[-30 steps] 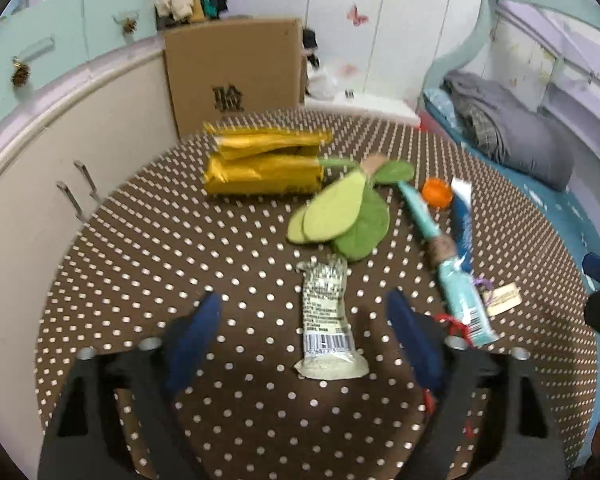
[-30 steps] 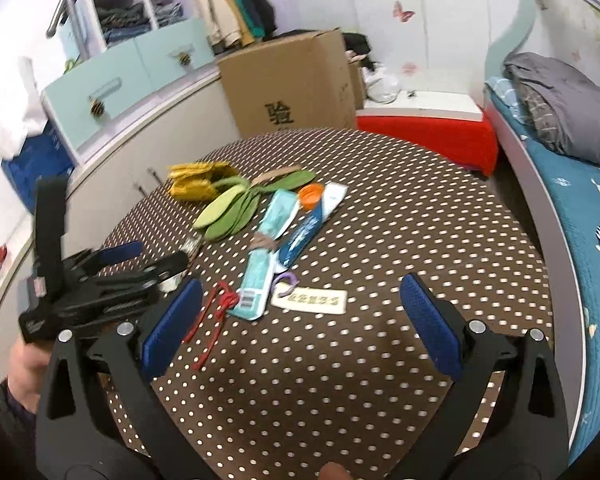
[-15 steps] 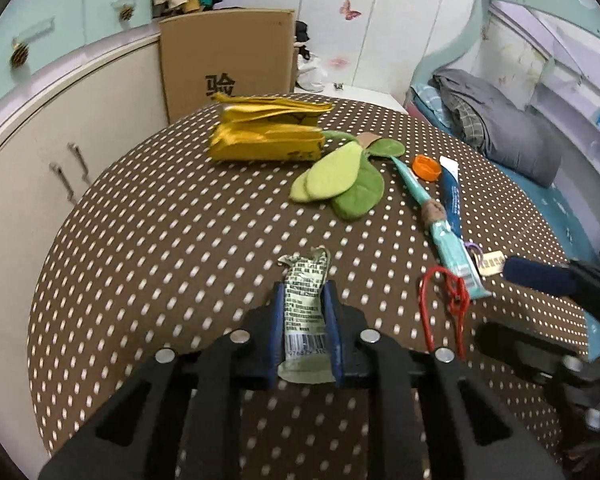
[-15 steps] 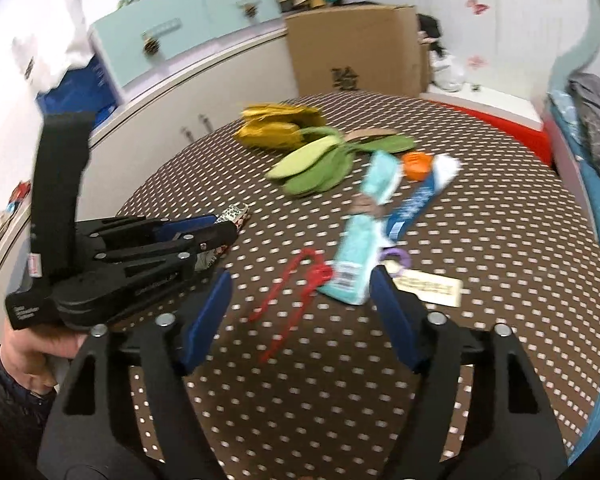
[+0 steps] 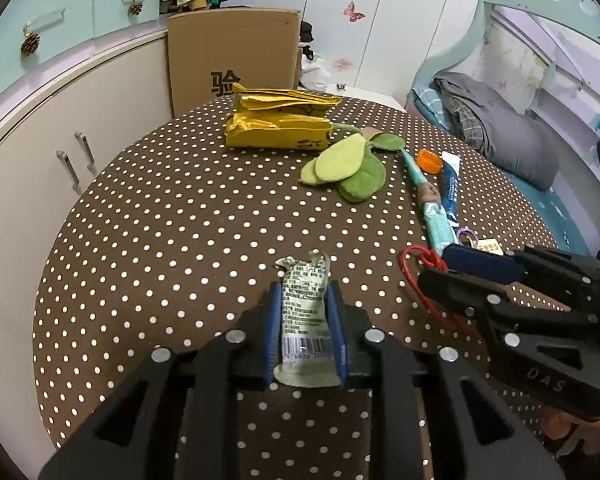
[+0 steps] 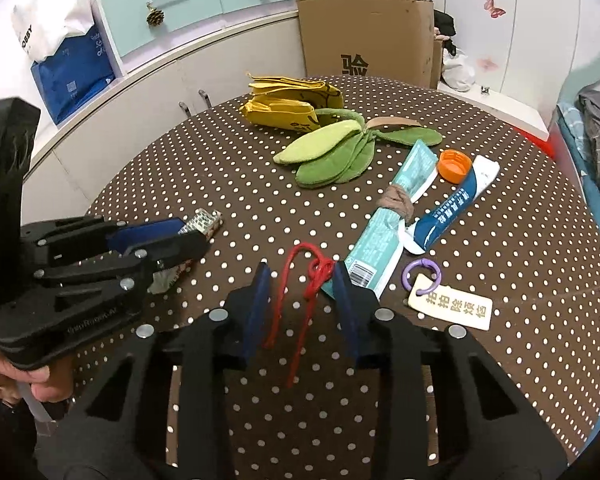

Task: Collect trash
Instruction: 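Grasp the clear snack wrapper with the left tool while the right tool grasps the red string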

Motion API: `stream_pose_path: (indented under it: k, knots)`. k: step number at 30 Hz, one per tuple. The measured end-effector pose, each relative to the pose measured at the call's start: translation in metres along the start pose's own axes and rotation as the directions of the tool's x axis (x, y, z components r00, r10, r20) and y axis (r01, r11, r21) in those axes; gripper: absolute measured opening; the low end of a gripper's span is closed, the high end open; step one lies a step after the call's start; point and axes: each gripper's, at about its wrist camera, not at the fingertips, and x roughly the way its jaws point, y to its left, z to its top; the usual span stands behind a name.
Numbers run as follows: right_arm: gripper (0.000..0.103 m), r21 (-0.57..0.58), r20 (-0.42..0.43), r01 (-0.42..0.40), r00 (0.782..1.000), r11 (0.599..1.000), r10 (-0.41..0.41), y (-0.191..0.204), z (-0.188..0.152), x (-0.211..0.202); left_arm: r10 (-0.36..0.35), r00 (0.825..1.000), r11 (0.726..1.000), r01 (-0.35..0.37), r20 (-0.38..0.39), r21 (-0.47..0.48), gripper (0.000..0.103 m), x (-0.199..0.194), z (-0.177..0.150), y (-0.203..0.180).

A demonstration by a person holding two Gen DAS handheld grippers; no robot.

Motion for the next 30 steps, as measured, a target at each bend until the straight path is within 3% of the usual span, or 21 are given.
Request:
stream_pose_path:
  k: [1,3,4,5,16,22,30]
  knots:
    - [0.031,-0.013,-0.004,0.002,1.0,1.0,-0.002,0.002,0.001,0.002,-0.004,1.0,1.0,0.004,0.0,0.001,0.022,0.0,0.0,-0.001]
    - [0.017,-0.052,-0.022,0.028,0.999,0.998,-0.029,0.008,0.001,0.01,-0.023,1.0,1.0,0.023,-0.001,-0.001,0.019,0.0,0.0,-0.002]
    - [0.016,-0.055,-0.019,0.034,0.999,0.998,-0.035,0.009,0.001,0.01,-0.029,1.0,1.0,0.029,-0.001,-0.005,0.018,0.0,0.0,-0.002]
    - [0.006,-0.054,-0.027,0.026,0.999,0.998,-0.028,0.009,0.0,0.01,-0.031,1.0,0.999,0.031,-0.001,-0.009,0.017,0.0,-0.001,-0.002]
    - [0.005,0.049,0.085,-0.076,0.994,0.996,0.072,-0.015,-0.005,-0.038,-0.036,0.999,0.999,0.038,0.034,-0.038,0.016,-0.017,-0.006,-0.006]
    - [0.005,0.07,0.156,-0.086,0.985,0.994,0.074,-0.031,-0.005,-0.075,-0.046,0.997,0.998,0.048,0.06,-0.035,0.016,-0.027,0.001,-0.016]
    - [0.005,0.127,0.208,-0.046,0.978,0.991,0.019,-0.063,-0.016,-0.108,-0.078,0.993,0.997,0.079,0.094,-0.013,0.016,-0.041,0.01,-0.04]
